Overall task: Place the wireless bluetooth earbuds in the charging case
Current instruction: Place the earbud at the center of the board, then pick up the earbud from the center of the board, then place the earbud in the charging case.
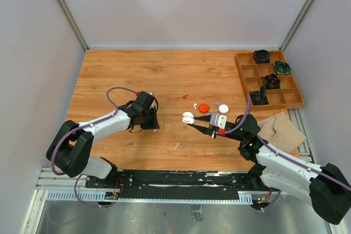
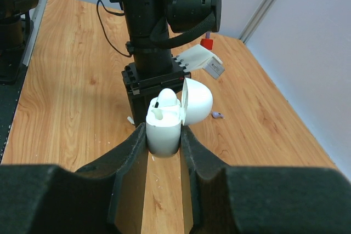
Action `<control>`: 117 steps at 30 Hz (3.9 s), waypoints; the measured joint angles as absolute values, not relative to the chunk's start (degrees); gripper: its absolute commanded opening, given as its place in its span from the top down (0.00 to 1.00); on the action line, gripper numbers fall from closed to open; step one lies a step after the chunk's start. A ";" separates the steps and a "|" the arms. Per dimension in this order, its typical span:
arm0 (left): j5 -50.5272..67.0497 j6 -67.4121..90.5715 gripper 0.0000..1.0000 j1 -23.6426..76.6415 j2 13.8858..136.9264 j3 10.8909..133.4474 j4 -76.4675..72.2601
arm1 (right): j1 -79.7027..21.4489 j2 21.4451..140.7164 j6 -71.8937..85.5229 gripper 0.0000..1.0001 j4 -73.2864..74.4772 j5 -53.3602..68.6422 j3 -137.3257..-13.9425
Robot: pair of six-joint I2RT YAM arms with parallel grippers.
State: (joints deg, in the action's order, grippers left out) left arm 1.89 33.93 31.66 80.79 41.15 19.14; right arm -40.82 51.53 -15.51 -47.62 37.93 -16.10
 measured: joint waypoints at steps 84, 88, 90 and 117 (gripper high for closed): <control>-11.27 30.59 0.76 42.57 97.23 57.87 36.93 | -40.91 50.46 -17.34 0.99 -45.08 36.82 -16.43; -11.27 30.41 0.78 42.59 97.12 57.87 36.97 | -40.91 50.46 -17.47 0.99 -45.08 36.82 -16.43; -11.35 30.41 0.79 42.59 96.92 57.78 36.97 | -40.91 50.46 -17.50 0.99 -45.08 36.82 -16.43; -5.69 30.06 0.82 42.59 61.60 50.96 18.06 | -40.91 54.02 -15.84 0.99 -49.12 30.92 -16.64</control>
State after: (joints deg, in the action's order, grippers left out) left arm -5.69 30.06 42.59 61.60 50.96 18.06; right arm -40.91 54.02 -15.84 -49.12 30.92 -16.64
